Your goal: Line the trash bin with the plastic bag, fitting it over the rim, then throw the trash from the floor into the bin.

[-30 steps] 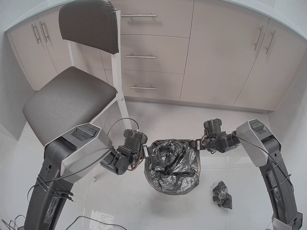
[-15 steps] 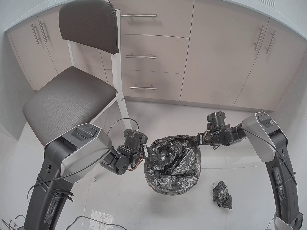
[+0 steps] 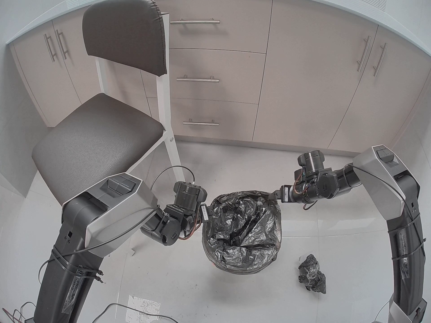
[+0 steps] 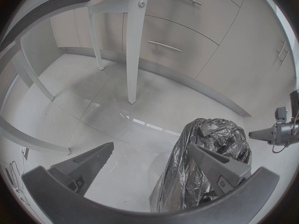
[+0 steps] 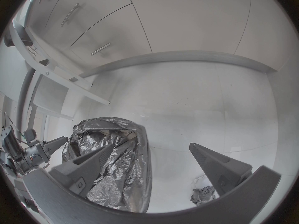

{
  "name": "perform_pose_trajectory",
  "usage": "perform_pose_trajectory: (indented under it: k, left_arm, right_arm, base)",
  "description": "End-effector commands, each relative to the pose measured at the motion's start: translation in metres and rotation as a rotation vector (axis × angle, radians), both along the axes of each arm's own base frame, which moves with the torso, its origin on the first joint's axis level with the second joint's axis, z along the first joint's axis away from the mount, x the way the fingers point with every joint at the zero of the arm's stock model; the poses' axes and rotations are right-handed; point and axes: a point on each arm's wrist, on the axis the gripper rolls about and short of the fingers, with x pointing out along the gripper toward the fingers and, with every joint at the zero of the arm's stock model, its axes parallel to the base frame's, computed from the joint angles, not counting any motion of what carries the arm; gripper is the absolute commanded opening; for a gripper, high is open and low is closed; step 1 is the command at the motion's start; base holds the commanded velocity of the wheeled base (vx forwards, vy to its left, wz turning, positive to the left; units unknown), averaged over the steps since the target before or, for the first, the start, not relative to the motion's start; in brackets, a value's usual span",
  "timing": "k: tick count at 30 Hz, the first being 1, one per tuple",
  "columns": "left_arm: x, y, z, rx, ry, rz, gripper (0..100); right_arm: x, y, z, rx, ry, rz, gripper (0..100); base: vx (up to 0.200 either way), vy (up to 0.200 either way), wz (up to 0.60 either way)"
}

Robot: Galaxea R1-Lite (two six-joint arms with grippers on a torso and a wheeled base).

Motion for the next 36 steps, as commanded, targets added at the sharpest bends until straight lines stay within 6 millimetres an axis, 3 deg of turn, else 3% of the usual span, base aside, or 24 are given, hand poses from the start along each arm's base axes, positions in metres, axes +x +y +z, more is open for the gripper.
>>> perform_pose_trajectory:
  k: [1,3,4,8,12,20,22,24,28,29,30,32,36]
  left_arm:
    - [0.0,0.0,-0.001,0.001,0.001,0.0,100]
    - [0.0,0.0,-0.001,0.001,0.001,0.0,100]
    - [0.0,0.0,-0.001,0.001,0.001,0.0,100]
    - [0.0,0.0,-0.001,0.003,0.002,-0.001,100]
    - [0.0,0.0,-0.001,0.003,0.002,-0.001,100]
    - [-0.001,0.0,-0.002,0.004,0.005,-0.001,100]
    - [-0.001,0.0,-0.002,0.004,0.005,-0.001,100]
    - [-0.001,0.0,-0.002,0.004,0.005,-0.001,100]
    - [-0.001,0.0,-0.001,0.002,0.005,-0.003,100]
    - [-0.001,0.0,-0.001,0.002,0.005,-0.003,100]
    - [-0.001,0.0,-0.001,0.002,0.005,-0.003,100]
    - [-0.001,0.001,-0.001,0.002,0.006,-0.004,100]
    - [-0.002,0.001,-0.001,0.003,0.009,-0.004,100]
  right_arm:
    - [0.005,-0.025,0.015,-0.025,-0.035,-0.066,100]
    - [0.007,-0.036,0.012,-0.054,-0.039,-0.1,100]
    - [0.01,-0.054,0.005,-0.108,-0.042,-0.14,100]
    - [0.016,-0.085,-0.004,-0.149,-0.072,-0.186,100]
    - [0.022,-0.09,-0.014,-0.157,-0.079,-0.19,100]
    - [0.05,-0.099,-0.066,-0.249,-0.101,-0.133,100]
    - [0.053,-0.099,-0.069,-0.25,-0.112,-0.137,100]
    - [0.062,-0.103,-0.088,-0.278,-0.122,-0.179,100]
    - [0.047,-0.109,-0.15,-0.324,0.003,-0.203,100]
    - [0.045,-0.11,-0.156,-0.328,0.02,-0.204,100]
    - [0.037,-0.112,-0.177,-0.342,0.076,-0.209,100]
    - [0.03,-0.116,-0.191,-0.368,0.14,-0.222,100]
    - [0.02,-0.117,-0.197,-0.369,0.253,-0.229,100]
  base:
    - [0.0,0.0,0.0]
    - [0.0,0.0,0.0]
    - [0.0,0.0,0.0]
    - [0.0,0.0,0.0]
    - [0.0,0.0,0.0]
    - [0.0,0.0,0.0]
    - [0.0,0.0,0.0]
    - [0.0,0.0,0.0]
    - [0.0,0.0,0.0]
    - [0.0,0.0,0.0]
    - [0.0,0.0,0.0]
    - [0.0,0.0,0.0]
    - [0.0,0.0,0.0]
